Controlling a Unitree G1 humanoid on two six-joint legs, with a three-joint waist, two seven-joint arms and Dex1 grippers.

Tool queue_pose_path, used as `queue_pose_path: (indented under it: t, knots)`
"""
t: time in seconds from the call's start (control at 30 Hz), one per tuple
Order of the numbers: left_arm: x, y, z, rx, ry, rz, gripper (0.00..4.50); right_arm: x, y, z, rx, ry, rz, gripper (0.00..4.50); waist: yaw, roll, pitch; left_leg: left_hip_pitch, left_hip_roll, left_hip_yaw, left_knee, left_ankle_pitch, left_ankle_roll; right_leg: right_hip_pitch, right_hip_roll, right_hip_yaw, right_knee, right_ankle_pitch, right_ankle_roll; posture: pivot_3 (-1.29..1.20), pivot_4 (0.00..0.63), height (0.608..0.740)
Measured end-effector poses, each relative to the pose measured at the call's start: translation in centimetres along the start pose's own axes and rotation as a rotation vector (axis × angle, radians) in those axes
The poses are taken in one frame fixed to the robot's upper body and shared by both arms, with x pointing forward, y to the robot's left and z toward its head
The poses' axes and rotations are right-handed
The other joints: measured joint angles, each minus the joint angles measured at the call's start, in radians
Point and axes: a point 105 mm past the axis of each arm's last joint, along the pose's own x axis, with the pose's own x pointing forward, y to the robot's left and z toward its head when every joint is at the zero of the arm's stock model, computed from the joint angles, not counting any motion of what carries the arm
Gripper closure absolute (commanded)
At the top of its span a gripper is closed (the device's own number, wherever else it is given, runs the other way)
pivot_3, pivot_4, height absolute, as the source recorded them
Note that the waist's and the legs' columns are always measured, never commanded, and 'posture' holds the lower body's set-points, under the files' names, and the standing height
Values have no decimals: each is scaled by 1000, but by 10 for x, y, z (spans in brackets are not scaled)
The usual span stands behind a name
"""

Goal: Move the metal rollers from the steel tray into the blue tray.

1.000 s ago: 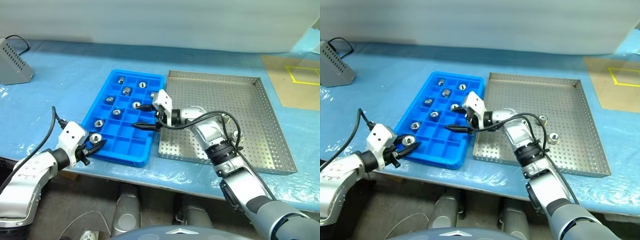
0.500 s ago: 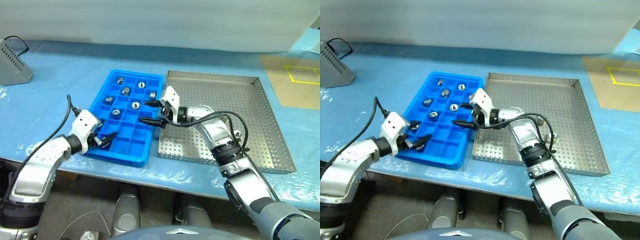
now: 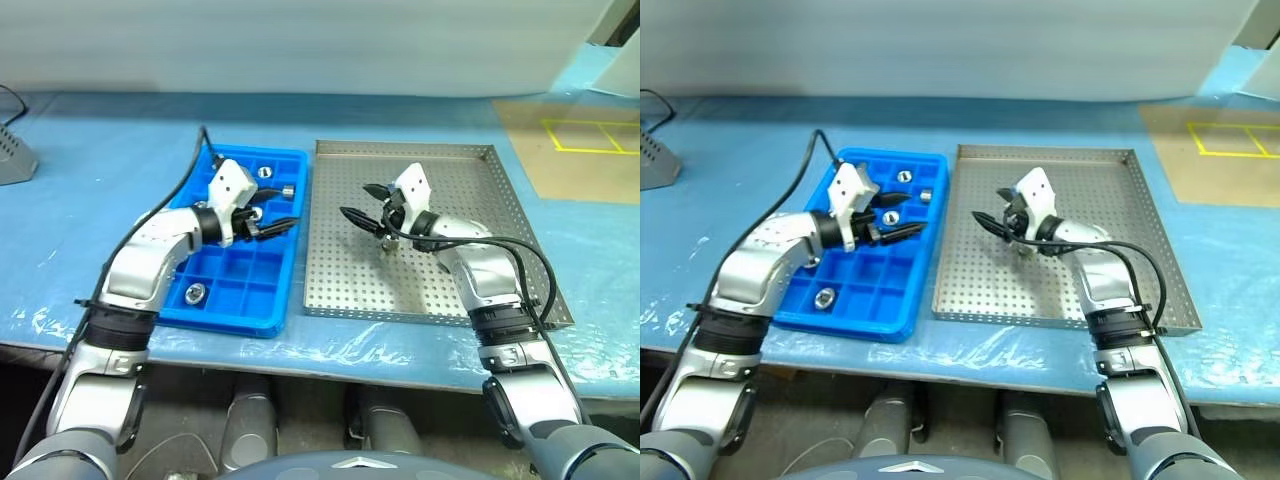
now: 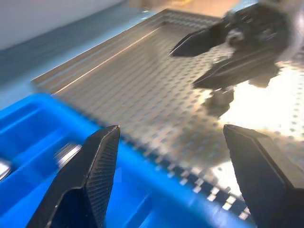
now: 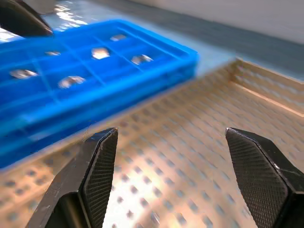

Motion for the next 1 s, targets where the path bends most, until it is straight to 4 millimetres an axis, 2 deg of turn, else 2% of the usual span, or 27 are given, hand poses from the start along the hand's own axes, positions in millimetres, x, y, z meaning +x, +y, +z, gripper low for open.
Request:
queue_pose_path:
  t: [0.1, 0.2, 0.47, 0.83, 0.93, 1.0]
  knots:
    - [11, -15, -6, -12, 7, -86, 822, -13, -5, -19, 25, 45, -45, 796, -24, 0, 0, 0, 0, 0, 0, 0, 0, 0, 1, 0, 0, 0, 0, -196, 150, 740]
    - [19, -21, -13, -33, 13, -124, 822, -18, -2, -29, 43, 70, -58, 796, -44, 0, 0, 0, 1, 0, 0, -1, 1, 0, 1, 0, 0, 0, 0, -205, 150, 740]
    - [19, -20, -17, -37, 26, -126, 822, -16, 0, -31, 51, 69, -75, 796, -50, 0, 0, 1, 0, 0, 2, -2, 5, 1, 1, 0, 1, 0, -1, -204, 150, 740]
    - [15, -16, -20, -27, 50, -111, 822, -13, 1, -62, 97, 139, -97, 796, -50, 0, 0, 1, 0, 0, 2, -3, 6, 2, 1, 0, 0, 0, -1, -182, 150, 740]
    - [15, -16, -20, -27, 50, -110, 778, -13, 1, -62, 96, 136, -90, 1377, -50, 0, 0, 1, 0, 0, 2, -3, 6, 2, 1, 0, 0, 0, -1, -180, 150, 740]
    - [15, -16, -20, -26, 50, -110, 778, -12, 3, -62, 101, 130, -86, 2019, -50, 0, 0, 2, 1, 0, 2, -3, 6, 2, 1, 0, 0, 0, -1, -177, 150, 740]
